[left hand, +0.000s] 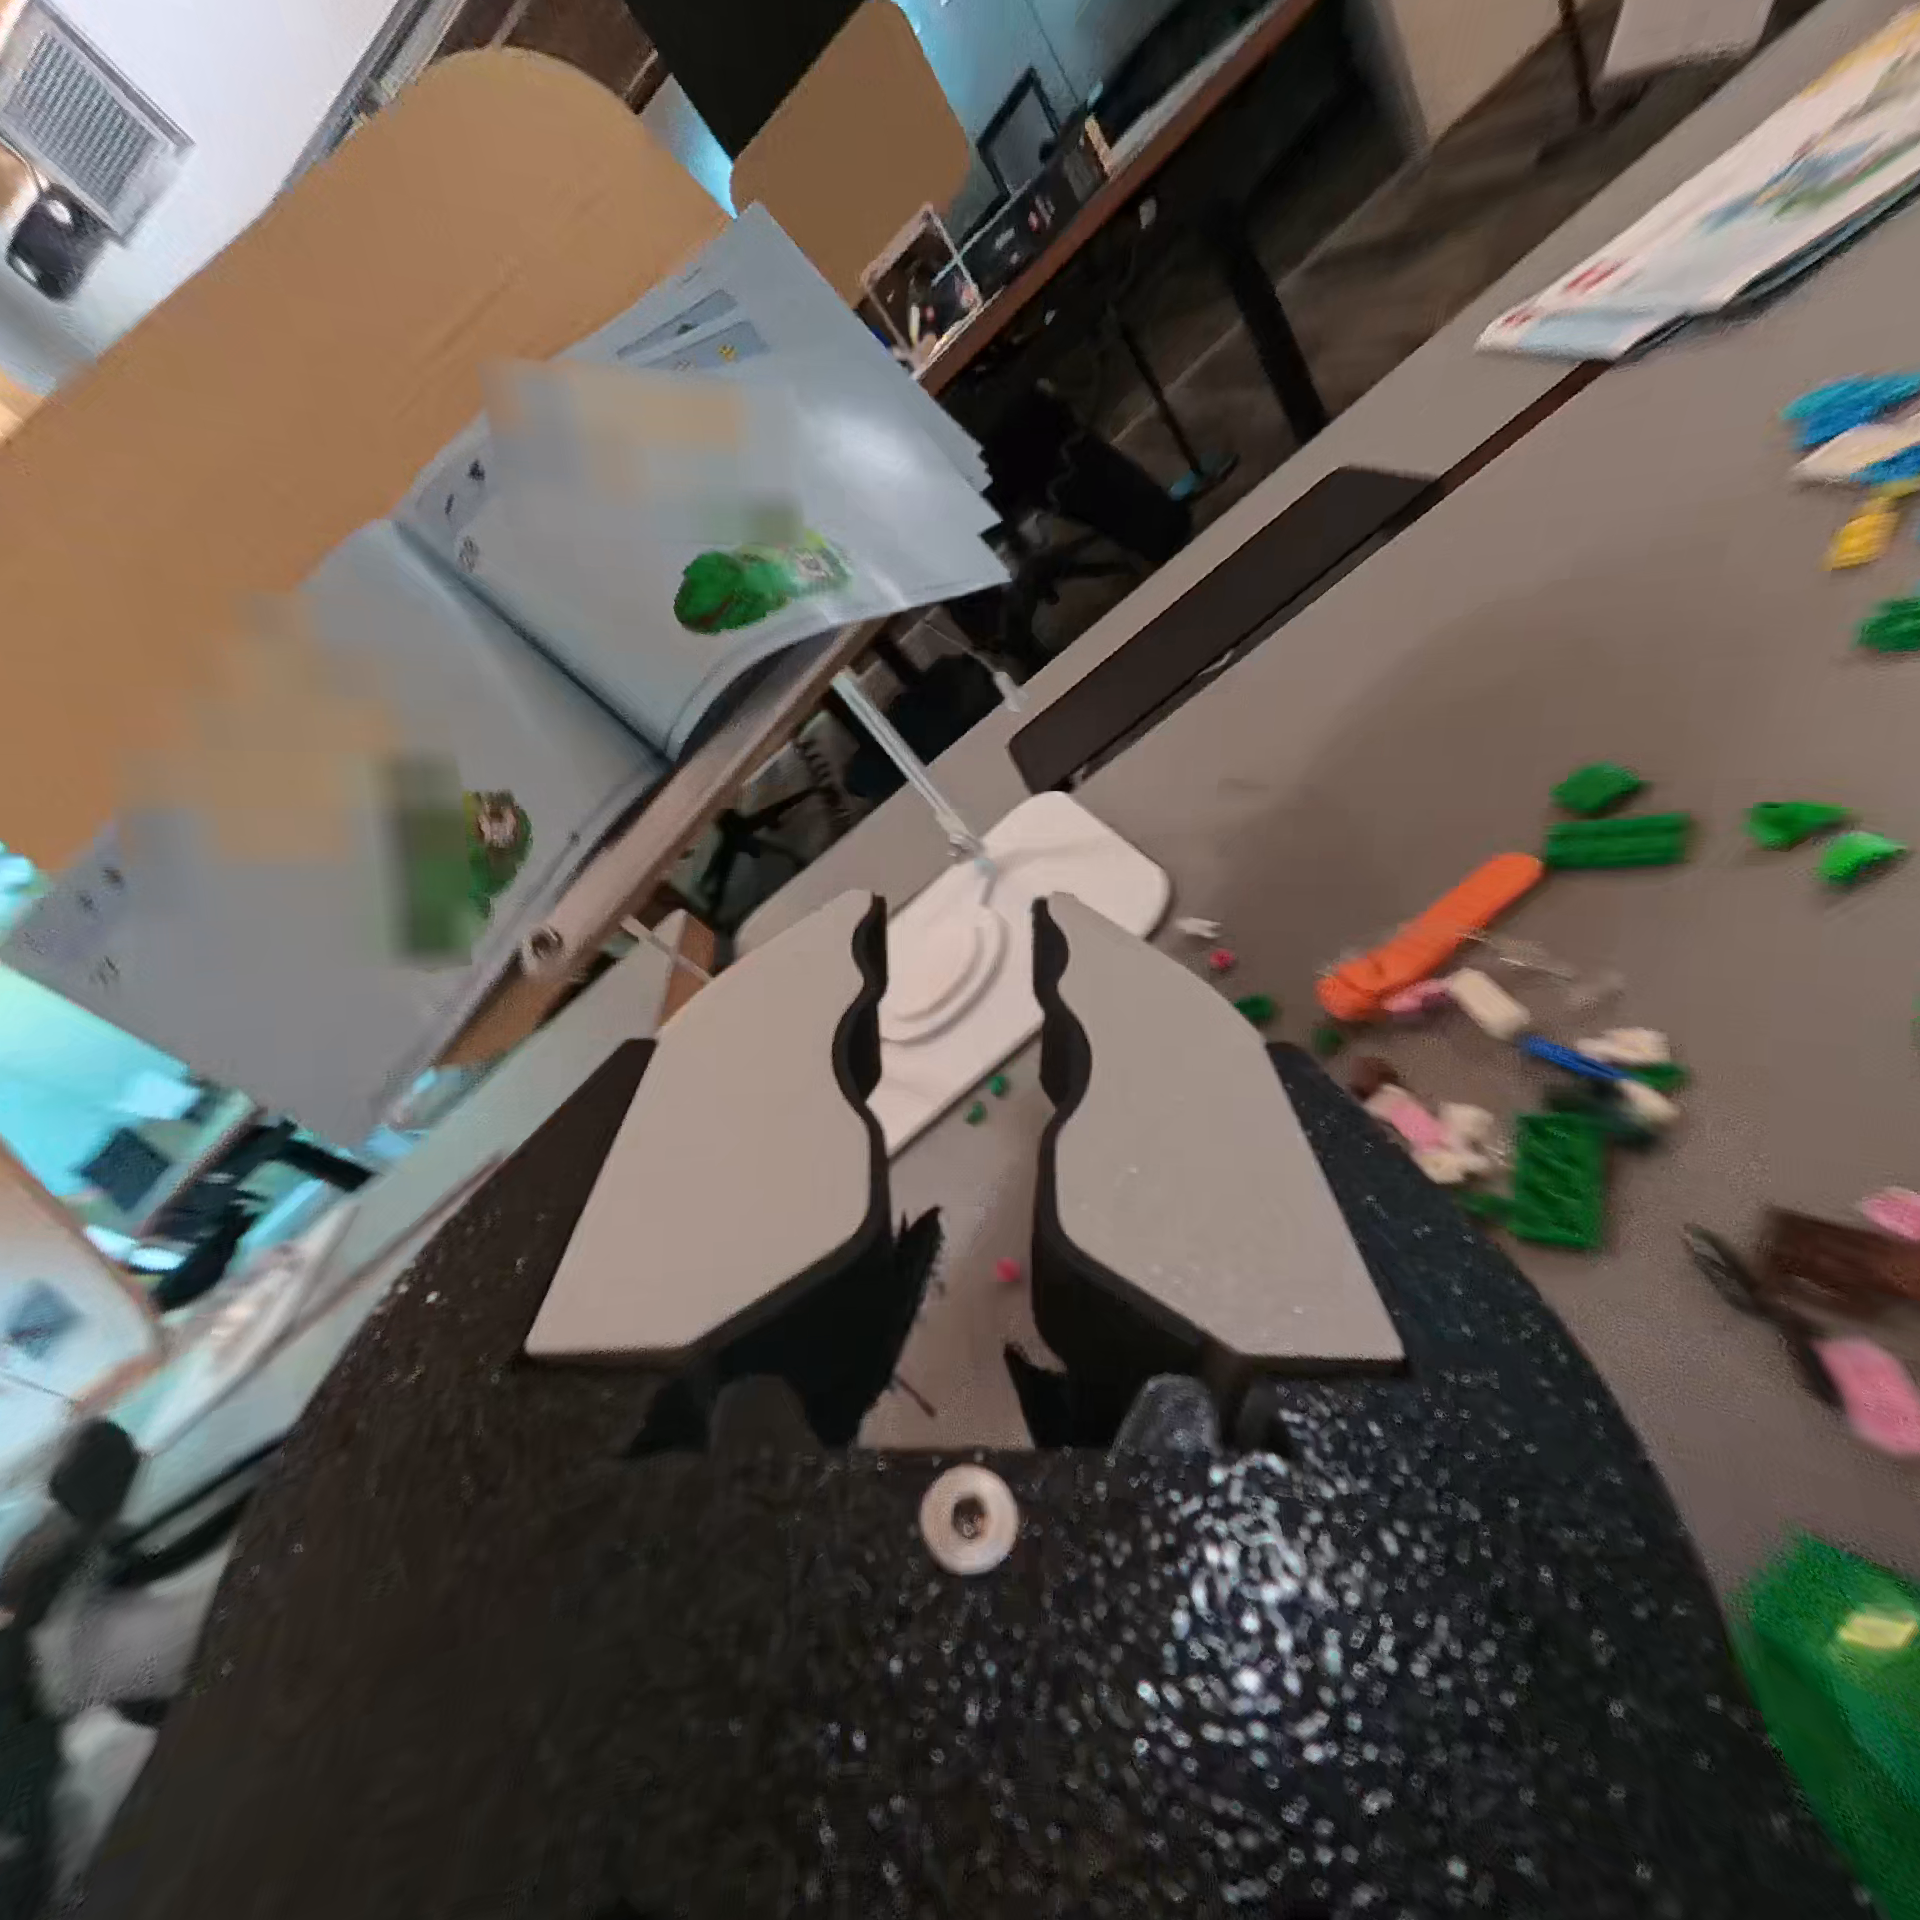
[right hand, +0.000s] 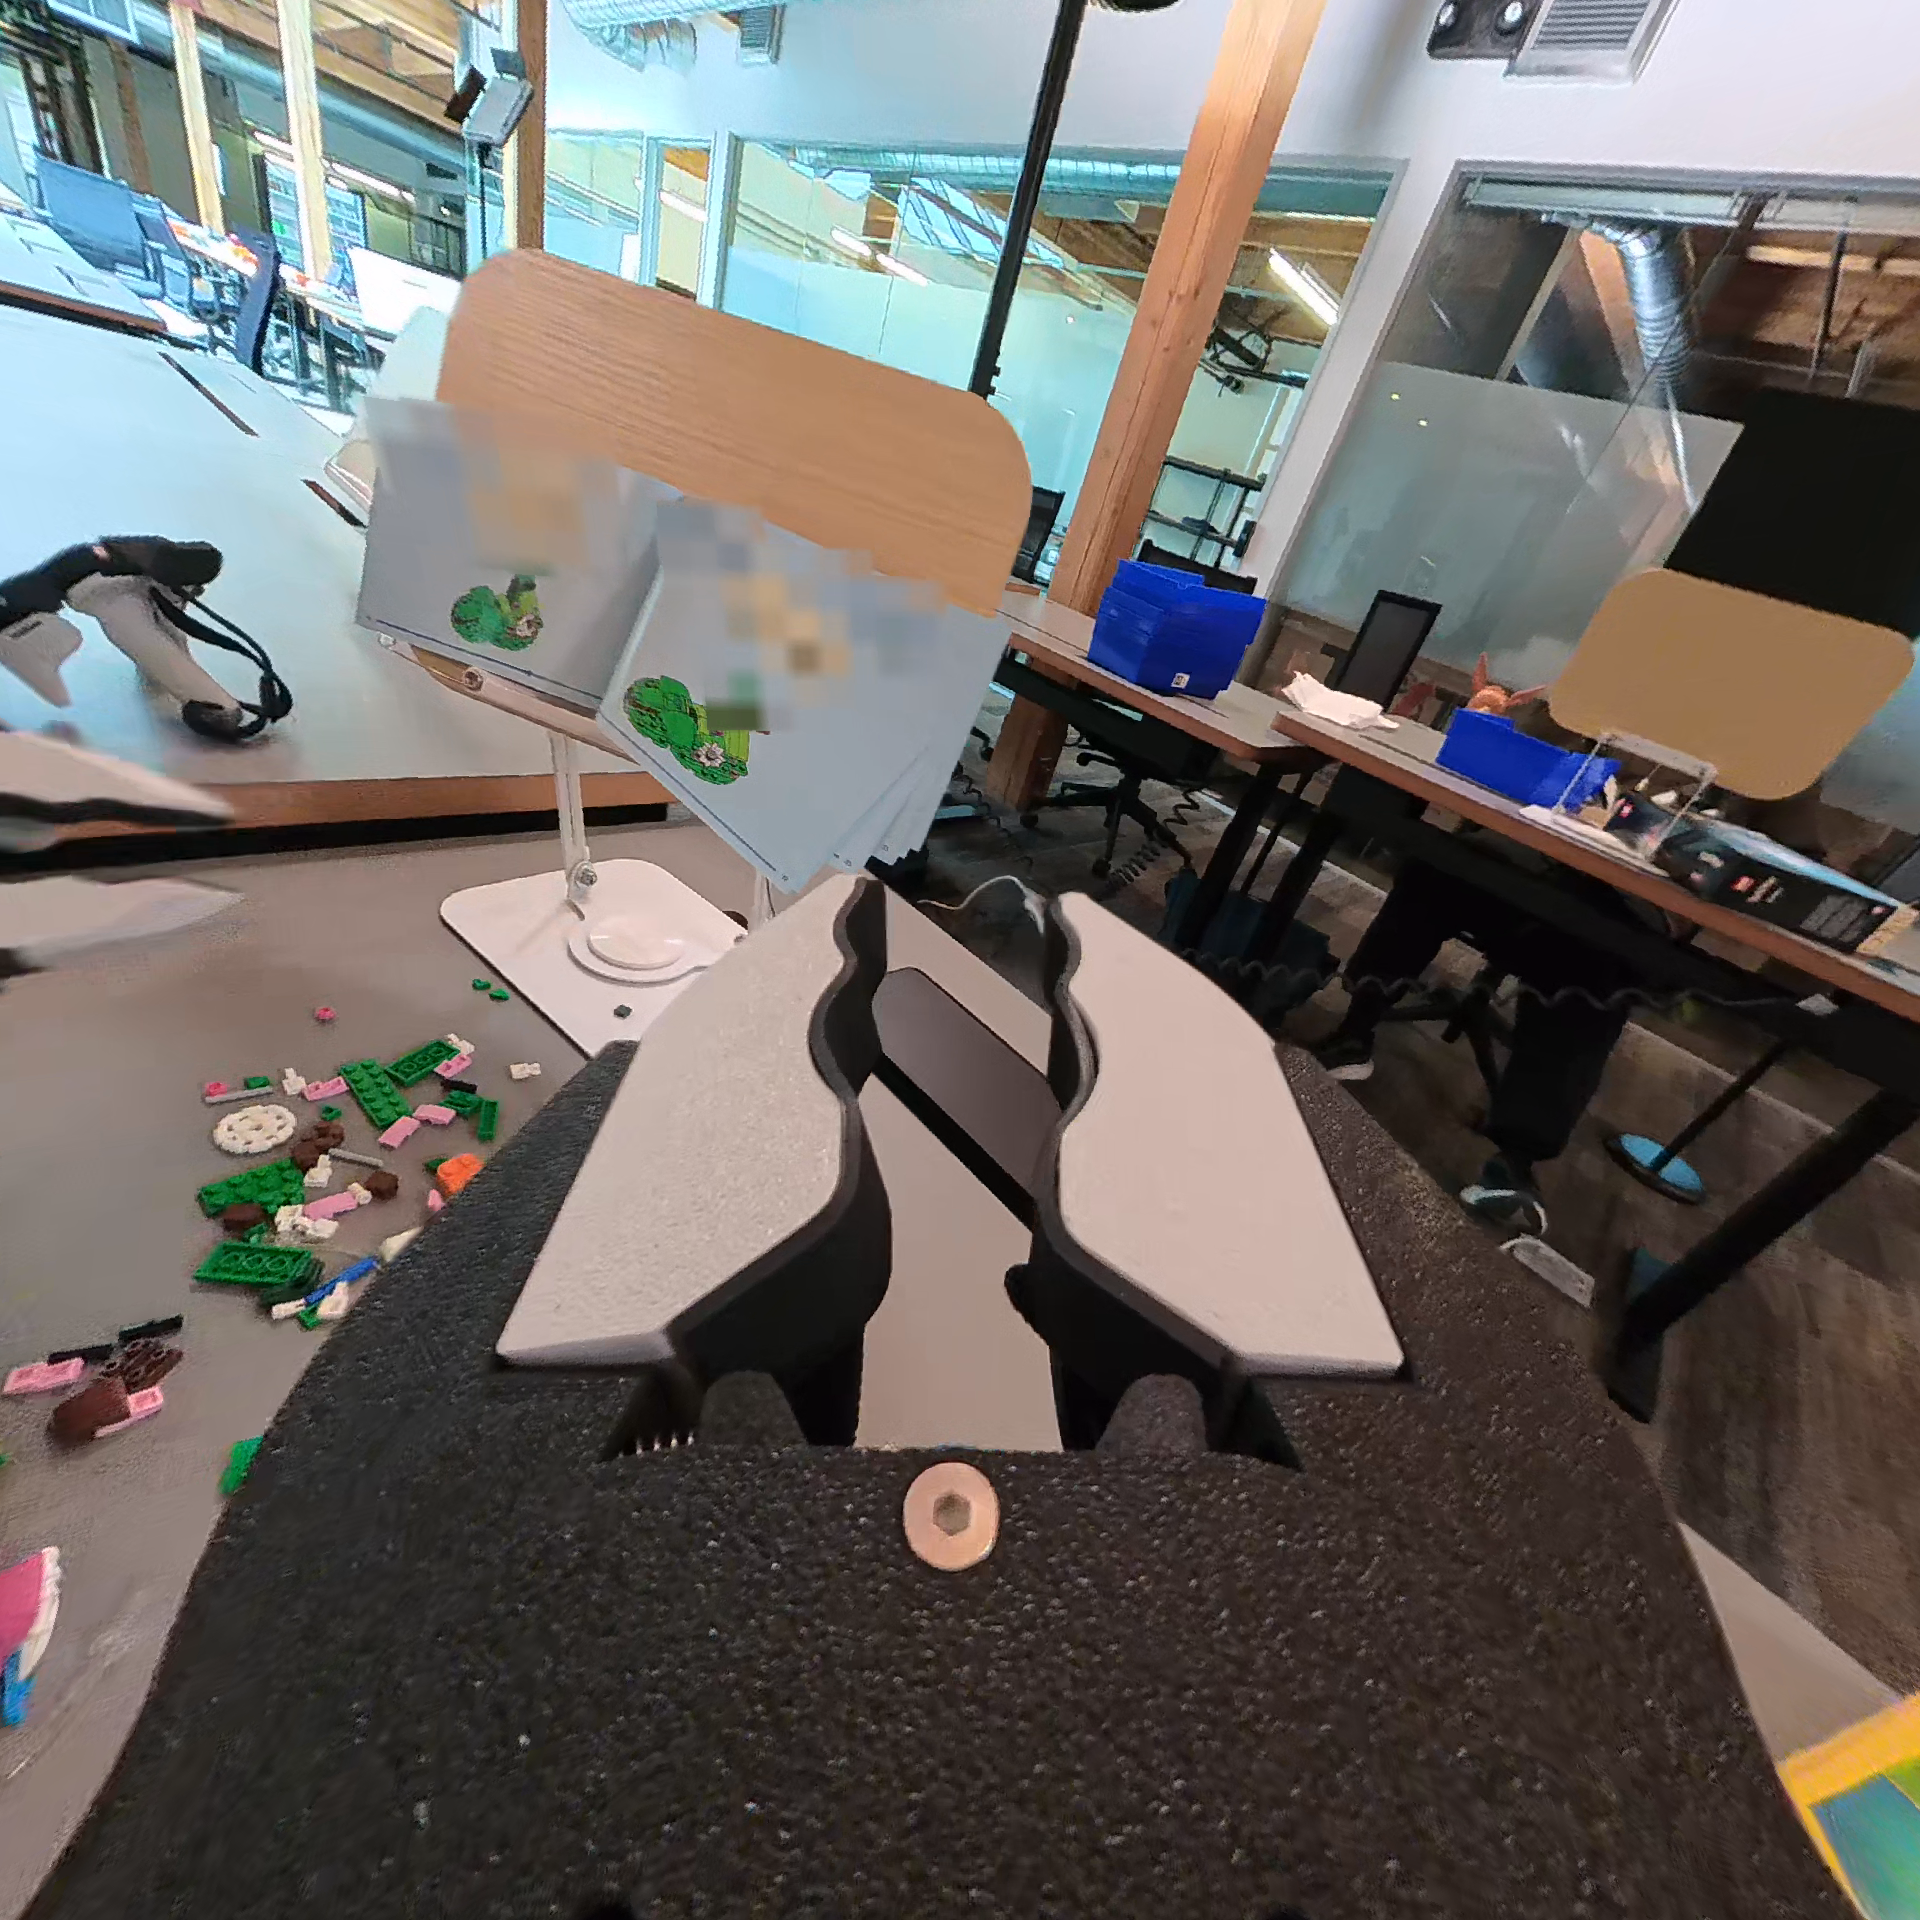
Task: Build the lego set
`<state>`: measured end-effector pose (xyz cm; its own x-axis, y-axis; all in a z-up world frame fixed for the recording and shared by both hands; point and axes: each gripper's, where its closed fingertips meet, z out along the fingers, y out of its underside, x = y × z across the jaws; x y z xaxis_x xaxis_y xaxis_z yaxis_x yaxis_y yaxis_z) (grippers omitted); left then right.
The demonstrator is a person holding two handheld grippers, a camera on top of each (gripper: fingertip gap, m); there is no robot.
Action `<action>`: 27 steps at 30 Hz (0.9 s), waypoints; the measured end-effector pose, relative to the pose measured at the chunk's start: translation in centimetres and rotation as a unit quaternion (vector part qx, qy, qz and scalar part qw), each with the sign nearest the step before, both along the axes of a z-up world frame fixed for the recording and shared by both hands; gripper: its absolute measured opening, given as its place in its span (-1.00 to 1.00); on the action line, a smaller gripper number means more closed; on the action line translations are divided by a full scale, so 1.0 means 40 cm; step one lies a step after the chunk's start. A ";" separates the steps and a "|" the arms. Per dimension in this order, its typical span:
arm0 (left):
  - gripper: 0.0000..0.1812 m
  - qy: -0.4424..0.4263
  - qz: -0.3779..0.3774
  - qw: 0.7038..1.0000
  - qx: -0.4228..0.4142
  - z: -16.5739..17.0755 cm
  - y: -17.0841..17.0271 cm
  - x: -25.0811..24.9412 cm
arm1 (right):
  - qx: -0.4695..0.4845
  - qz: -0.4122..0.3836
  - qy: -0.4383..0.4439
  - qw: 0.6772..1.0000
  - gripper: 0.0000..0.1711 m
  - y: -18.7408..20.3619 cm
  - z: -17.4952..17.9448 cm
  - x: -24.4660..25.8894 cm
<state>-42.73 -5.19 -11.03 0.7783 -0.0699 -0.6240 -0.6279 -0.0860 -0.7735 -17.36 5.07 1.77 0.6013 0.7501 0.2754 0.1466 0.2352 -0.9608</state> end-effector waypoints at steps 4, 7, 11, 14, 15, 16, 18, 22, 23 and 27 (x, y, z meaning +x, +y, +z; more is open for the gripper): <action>-0.80 -0.079 -0.019 0.995 0.059 -0.051 -0.144 -0.002 | 0.034 0.008 -0.025 0.999 -0.67 -0.047 0.021 -0.038; -0.91 -0.087 0.017 0.987 0.132 -0.083 -0.217 -0.048 | 0.083 0.008 -0.062 0.995 -0.67 -0.108 0.042 -0.069; -0.86 -0.154 0.007 0.980 0.123 -0.076 -0.236 -0.075 | 0.145 0.008 -0.083 0.986 -0.76 -0.202 0.074 -0.097; -0.79 -0.200 -0.047 0.978 0.030 -0.140 -0.223 -0.063 | 0.109 0.088 -0.094 0.986 -0.77 -0.295 0.020 -0.161; -0.79 -0.199 -0.081 0.977 0.001 -0.157 -0.226 -0.045 | 0.093 0.113 -0.108 0.983 -0.77 -0.323 -0.013 -0.183; -0.78 -0.188 -0.107 0.976 -0.027 -0.175 -0.232 -0.034 | 0.078 0.132 -0.130 0.980 -0.77 -0.348 -0.055 -0.202; -0.74 -0.165 -0.135 0.973 -0.088 -0.215 -0.244 -0.033 | 0.054 0.152 -0.185 0.969 -0.76 -0.388 -0.153 -0.224; -0.67 -0.155 -0.148 0.966 -0.142 -0.249 -0.250 -0.050 | 0.000 0.192 -0.252 0.948 -0.76 -0.471 -0.324 -0.241; -0.67 -0.146 -0.156 0.964 -0.161 -0.260 -0.251 -0.049 | -0.014 0.196 -0.261 0.945 -0.75 -0.486 -0.355 -0.245; -0.60 -0.075 -0.166 0.951 -0.252 -0.308 -0.249 -0.067 | -0.032 0.209 -0.267 0.940 -0.75 -0.536 -0.420 -0.256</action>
